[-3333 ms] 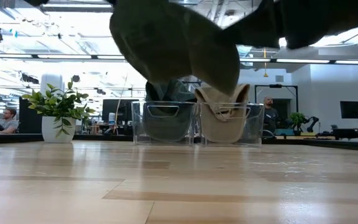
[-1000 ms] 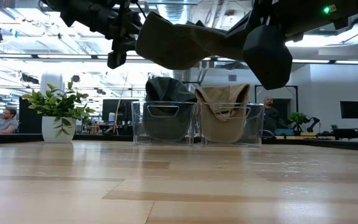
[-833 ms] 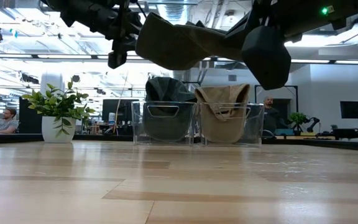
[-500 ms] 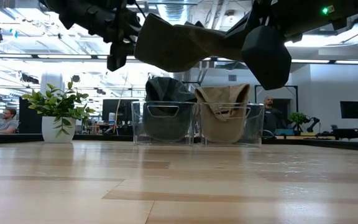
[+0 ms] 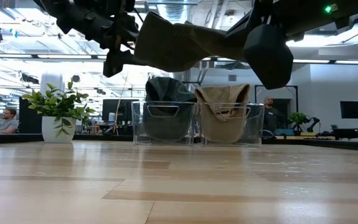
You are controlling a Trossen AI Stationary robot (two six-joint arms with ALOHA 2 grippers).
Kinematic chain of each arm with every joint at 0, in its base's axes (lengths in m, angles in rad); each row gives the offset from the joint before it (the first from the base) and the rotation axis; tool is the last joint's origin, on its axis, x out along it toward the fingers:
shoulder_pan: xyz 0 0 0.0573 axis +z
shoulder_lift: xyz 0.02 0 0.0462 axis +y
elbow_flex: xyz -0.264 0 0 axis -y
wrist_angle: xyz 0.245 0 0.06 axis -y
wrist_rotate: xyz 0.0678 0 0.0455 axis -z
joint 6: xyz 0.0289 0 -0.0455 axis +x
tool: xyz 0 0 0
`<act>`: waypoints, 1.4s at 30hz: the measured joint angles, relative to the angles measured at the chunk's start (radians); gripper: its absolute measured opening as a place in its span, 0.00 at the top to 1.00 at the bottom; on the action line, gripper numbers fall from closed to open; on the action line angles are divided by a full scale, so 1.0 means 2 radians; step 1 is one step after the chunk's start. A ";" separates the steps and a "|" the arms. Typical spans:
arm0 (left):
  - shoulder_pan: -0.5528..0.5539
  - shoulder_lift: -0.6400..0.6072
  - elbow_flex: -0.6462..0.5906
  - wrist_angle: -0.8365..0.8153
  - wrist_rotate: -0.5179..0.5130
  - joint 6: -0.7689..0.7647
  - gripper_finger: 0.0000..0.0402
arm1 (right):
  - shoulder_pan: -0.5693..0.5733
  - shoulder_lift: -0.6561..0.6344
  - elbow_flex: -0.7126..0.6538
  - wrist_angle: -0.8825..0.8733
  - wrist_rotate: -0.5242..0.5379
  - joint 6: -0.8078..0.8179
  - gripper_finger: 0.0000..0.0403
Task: Pick & Place hat
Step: Put the black cap into the left transparent bin
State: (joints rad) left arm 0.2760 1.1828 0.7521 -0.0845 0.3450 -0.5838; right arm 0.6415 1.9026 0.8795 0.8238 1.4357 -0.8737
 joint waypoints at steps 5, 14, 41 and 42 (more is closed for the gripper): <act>-0.002 0.000 0.000 0.000 0.000 0.000 0.52 | 0.002 0.000 0.000 0.003 0.000 -0.007 1.00; -0.013 0.000 0.000 0.001 0.000 -0.002 0.53 | -0.011 0.000 0.000 0.082 -0.027 -0.075 1.00; 0.005 0.000 0.000 0.019 -0.008 0.002 0.93 | -0.034 0.000 0.000 0.075 -0.038 -0.078 0.85; 0.007 0.000 0.000 0.020 -0.006 0.002 0.93 | -0.035 0.000 0.000 0.075 -0.038 -0.077 0.83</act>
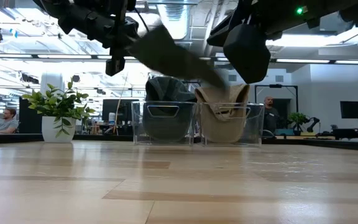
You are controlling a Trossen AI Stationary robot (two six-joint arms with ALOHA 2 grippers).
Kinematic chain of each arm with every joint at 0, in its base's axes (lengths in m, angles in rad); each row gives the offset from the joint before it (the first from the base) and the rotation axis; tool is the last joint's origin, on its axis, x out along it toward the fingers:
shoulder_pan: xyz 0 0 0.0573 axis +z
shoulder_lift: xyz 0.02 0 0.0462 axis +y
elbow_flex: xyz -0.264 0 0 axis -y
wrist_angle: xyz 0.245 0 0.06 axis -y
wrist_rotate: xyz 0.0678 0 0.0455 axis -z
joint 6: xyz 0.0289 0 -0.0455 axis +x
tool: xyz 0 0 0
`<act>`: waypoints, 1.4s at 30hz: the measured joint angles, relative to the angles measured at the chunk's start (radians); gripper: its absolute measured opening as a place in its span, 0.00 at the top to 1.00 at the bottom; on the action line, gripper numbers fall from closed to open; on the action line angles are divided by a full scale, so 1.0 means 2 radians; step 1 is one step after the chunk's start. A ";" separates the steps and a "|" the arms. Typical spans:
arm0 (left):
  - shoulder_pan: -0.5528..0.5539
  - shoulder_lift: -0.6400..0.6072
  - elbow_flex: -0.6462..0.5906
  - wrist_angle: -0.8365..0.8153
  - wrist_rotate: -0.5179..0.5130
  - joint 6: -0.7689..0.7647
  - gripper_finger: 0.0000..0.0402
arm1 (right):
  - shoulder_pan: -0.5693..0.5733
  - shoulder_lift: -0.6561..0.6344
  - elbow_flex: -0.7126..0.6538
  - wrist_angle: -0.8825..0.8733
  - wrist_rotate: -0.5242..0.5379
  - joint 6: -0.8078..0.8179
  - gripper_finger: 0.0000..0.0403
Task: Pick & Place hat
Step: Put the black cap into the left transparent bin
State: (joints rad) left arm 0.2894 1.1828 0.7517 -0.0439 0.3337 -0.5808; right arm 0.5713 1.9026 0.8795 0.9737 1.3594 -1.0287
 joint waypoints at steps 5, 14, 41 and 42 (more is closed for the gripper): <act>0.011 0.000 0.000 0.004 0.008 0.000 0.92 | -0.003 0.000 0.000 -0.003 0.000 0.005 0.68; 0.026 0.000 0.037 0.004 0.033 0.024 0.92 | 0.017 0.000 0.000 0.000 0.015 0.004 0.46; 0.090 0.000 0.140 -0.030 -0.055 0.274 0.93 | 0.097 -0.085 0.000 0.004 0.063 0.076 0.59; 0.093 0.000 0.140 -0.038 -0.055 0.274 0.93 | 0.096 -0.092 0.000 0.004 0.071 0.083 0.59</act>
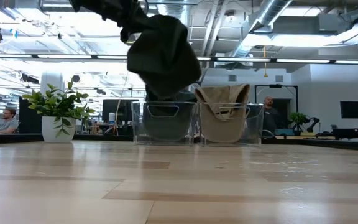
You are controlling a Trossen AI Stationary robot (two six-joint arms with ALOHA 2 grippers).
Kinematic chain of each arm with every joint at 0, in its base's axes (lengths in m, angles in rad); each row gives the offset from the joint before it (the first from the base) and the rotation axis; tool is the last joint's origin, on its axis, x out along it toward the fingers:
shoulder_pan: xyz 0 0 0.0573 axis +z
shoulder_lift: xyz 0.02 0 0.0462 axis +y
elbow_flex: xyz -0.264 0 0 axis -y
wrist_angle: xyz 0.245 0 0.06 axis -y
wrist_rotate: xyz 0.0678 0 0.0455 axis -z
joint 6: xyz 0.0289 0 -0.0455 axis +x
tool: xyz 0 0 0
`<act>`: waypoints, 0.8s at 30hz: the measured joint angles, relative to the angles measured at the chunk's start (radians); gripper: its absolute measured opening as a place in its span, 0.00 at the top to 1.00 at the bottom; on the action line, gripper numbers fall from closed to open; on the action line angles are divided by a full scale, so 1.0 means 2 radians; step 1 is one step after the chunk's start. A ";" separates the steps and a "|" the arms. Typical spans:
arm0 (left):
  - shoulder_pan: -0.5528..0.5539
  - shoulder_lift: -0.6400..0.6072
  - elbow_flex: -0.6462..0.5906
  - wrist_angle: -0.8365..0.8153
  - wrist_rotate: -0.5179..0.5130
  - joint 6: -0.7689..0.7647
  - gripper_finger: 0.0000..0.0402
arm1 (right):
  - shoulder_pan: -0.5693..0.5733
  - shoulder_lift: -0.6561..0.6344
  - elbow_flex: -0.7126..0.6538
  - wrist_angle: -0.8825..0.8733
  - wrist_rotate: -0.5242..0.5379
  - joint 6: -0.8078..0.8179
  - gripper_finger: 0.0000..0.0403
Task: Pick & Place hat
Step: Put the black cap into the left transparent bin
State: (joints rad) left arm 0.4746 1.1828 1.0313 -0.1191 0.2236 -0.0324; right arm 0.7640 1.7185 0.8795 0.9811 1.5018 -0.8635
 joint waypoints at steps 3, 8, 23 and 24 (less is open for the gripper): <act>0.002 0.000 0.000 -0.021 0.000 0.001 0.92 | -0.004 -0.026 -0.003 -0.001 0.027 0.009 0.58; 0.002 0.001 0.000 -0.032 0.000 0.001 0.93 | -0.005 -0.099 -0.042 0.000 0.005 0.040 0.58; 0.016 0.024 0.000 -0.041 -0.049 -0.003 0.92 | -0.235 -0.261 -0.135 -0.333 -0.783 0.392 0.58; 0.014 0.027 0.000 -0.045 -0.048 -0.004 0.92 | -0.245 -0.262 -0.135 -0.333 -0.808 0.384 0.59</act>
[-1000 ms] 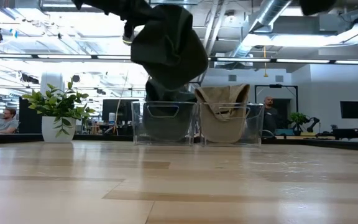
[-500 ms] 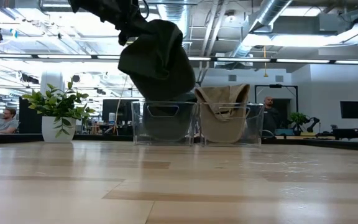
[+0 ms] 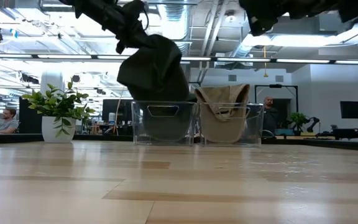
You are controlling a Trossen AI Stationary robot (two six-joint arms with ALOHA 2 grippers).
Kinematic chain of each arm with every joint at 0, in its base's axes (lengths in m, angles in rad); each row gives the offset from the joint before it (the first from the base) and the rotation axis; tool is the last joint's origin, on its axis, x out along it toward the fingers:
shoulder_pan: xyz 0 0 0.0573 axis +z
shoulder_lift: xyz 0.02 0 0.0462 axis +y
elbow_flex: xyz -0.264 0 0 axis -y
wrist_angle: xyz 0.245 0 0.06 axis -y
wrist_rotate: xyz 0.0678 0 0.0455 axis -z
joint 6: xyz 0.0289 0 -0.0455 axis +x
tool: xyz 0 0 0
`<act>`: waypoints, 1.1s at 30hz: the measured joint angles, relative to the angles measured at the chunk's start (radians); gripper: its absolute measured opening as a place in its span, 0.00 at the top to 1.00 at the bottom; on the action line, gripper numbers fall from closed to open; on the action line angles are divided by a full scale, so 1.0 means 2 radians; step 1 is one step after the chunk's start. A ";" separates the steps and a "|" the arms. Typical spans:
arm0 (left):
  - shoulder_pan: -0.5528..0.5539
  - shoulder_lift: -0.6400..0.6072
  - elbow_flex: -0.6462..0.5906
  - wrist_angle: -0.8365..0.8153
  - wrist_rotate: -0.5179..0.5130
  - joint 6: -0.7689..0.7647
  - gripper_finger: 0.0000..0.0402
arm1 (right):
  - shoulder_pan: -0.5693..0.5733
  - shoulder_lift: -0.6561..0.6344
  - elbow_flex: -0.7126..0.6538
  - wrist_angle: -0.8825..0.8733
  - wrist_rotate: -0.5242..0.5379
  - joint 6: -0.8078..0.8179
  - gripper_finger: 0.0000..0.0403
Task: Pick & Place hat
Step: Put the black cap into the left transparent bin
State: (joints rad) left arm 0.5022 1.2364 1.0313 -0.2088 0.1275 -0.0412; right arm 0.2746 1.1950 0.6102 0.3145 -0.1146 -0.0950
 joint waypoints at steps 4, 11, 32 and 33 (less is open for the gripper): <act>-0.014 0.009 0.000 -0.011 0.010 -0.008 0.92 | -0.029 -0.013 0.000 -0.018 -0.009 -0.029 0.59; -0.022 0.015 0.000 -0.014 0.009 -0.010 0.91 | -0.078 -0.046 0.000 -0.077 0.081 -0.017 0.58; -0.026 0.015 -0.018 -0.038 -0.067 0.016 0.92 | -0.104 -0.068 0.001 -0.149 0.109 -0.009 0.58; -0.029 0.015 -0.018 -0.038 -0.069 0.017 0.91 | -0.104 -0.068 0.001 -0.154 0.109 -0.009 0.58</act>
State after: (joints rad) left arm 0.4435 1.2667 0.9955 -0.2844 -0.0109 -0.0078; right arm 0.0658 1.0592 0.6113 0.0065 0.1032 -0.1135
